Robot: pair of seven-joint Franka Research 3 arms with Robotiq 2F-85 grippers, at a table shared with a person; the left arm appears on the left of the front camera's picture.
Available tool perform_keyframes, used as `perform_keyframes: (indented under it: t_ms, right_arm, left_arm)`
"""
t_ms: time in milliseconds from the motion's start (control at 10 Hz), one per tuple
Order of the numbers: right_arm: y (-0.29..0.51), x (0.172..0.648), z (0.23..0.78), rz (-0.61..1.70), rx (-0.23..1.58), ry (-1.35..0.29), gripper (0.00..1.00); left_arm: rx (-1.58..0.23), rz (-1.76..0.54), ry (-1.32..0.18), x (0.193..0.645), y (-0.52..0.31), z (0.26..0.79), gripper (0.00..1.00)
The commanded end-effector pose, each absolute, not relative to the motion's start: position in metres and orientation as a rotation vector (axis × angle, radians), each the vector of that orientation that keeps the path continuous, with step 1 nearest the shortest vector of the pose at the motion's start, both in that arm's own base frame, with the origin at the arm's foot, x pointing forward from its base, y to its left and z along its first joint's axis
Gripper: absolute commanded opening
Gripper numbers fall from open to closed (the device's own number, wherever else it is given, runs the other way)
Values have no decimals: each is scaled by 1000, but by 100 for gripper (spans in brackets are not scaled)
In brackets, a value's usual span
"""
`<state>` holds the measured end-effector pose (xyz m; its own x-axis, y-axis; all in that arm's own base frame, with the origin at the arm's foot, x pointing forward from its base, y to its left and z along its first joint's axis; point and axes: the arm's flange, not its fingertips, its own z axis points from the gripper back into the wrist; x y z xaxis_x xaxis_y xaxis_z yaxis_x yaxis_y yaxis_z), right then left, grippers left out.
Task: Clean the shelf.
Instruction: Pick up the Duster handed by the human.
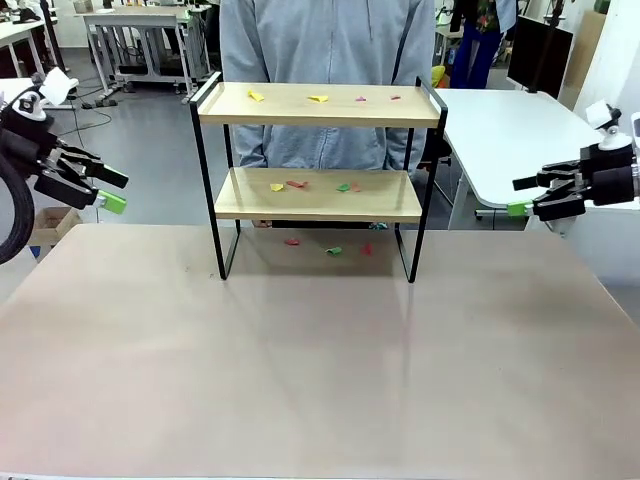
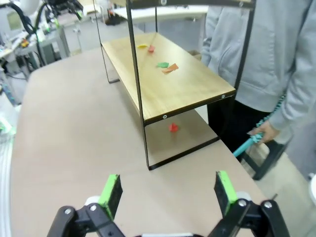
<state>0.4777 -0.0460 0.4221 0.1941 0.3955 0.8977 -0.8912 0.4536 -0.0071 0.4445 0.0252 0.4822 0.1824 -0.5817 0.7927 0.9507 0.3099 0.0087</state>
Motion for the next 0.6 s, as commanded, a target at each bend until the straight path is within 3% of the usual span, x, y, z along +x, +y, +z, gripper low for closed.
perform_keyframes:
  t_ms: [0,300,500]
  right_arm:
    - [-48,471,431,988,600,-1045,100]
    - [-56,507,401,1003,735,-991,100]
    - [-66,530,385,996,794,-1035,100]
  left_arm:
    - [-572,-1165,-798,446,23,479,100]
    - [-775,-1160,-906,505,71,443,100]
    - [-803,-1252,-1010,533,97,419,100]
